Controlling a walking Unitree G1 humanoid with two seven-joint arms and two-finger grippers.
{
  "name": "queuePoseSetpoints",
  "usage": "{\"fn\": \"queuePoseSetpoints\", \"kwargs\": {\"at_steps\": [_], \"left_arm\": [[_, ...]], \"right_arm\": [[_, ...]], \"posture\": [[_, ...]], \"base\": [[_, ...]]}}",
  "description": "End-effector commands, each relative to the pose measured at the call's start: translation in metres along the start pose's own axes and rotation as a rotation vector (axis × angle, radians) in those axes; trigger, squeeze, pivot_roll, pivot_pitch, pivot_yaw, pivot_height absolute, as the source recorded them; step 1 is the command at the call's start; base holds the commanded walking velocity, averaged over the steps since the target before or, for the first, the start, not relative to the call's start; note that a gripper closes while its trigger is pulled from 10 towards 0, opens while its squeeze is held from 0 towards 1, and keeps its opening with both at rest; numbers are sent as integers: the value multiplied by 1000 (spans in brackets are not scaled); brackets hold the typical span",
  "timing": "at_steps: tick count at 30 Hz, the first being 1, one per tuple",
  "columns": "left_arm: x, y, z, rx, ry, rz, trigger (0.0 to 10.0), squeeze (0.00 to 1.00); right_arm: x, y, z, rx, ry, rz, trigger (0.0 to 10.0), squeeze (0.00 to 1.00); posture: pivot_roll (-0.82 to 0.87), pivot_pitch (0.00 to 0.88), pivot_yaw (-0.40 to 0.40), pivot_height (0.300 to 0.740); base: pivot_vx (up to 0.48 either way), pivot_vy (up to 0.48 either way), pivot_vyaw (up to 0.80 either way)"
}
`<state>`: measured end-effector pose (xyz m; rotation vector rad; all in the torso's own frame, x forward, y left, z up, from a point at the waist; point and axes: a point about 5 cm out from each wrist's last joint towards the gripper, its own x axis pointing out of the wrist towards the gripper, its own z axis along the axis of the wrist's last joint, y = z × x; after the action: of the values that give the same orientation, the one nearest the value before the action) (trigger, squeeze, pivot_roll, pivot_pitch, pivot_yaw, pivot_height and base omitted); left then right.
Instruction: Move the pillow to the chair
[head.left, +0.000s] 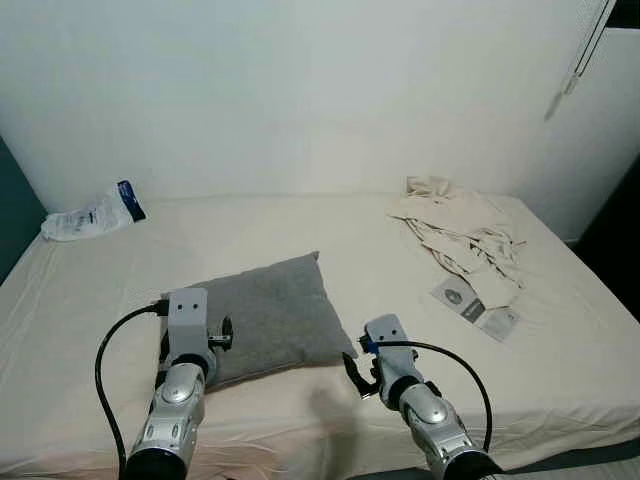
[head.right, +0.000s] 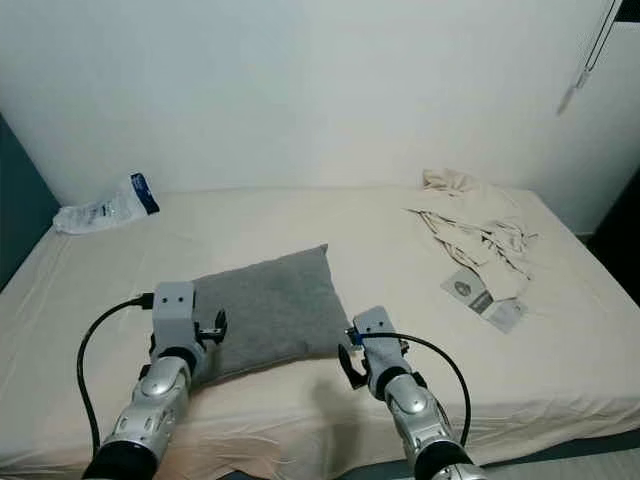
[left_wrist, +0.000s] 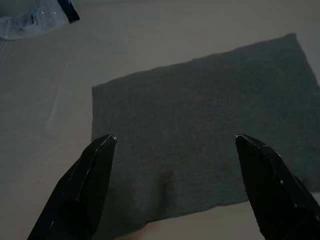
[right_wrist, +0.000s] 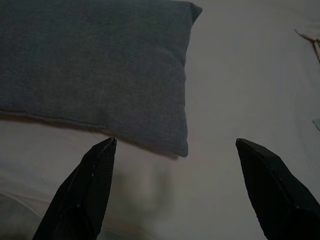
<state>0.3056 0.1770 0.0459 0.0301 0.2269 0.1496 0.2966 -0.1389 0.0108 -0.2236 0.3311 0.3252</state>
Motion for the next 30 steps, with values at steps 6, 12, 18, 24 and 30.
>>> {"fn": "queuePoseSetpoints", "kwargs": {"at_steps": [6, 12, 18, 24, 30], "left_arm": [[-1, 1, -4, 44, 6, -21, 10000, 0], [1, 4, 1, 21, -17, -8, 10000, 0], [3, 5, 9, -8, -60, 3, 10000, 0], [4, 4, 11, -18, -74, 9, 10000, 0], [5, -2, 5, -26, -27, -27, 10000, 0]], "right_arm": [[-2, 1, -5, 20, 12, -3, 10000, 0], [0, 0, 0, 27, -13, -15, 10000, 0], [2, -4, 11, 48, -64, -27, 10000, 0], [3, -6, 15, 67, -87, -25, 10000, 0], [3, -10, 16, 118, -88, -29, 10000, 0]], "posture": [[91, 49, -29, 740], [88, 43, -25, 740], [83, 40, -20, 740], [77, 30, -20, 740], [78, 26, -21, 735]], "base": [[0, 390, 0], [0, 274, 0], [0, 0, 0], [0, 0, 0], [0, 0, 0]]}}
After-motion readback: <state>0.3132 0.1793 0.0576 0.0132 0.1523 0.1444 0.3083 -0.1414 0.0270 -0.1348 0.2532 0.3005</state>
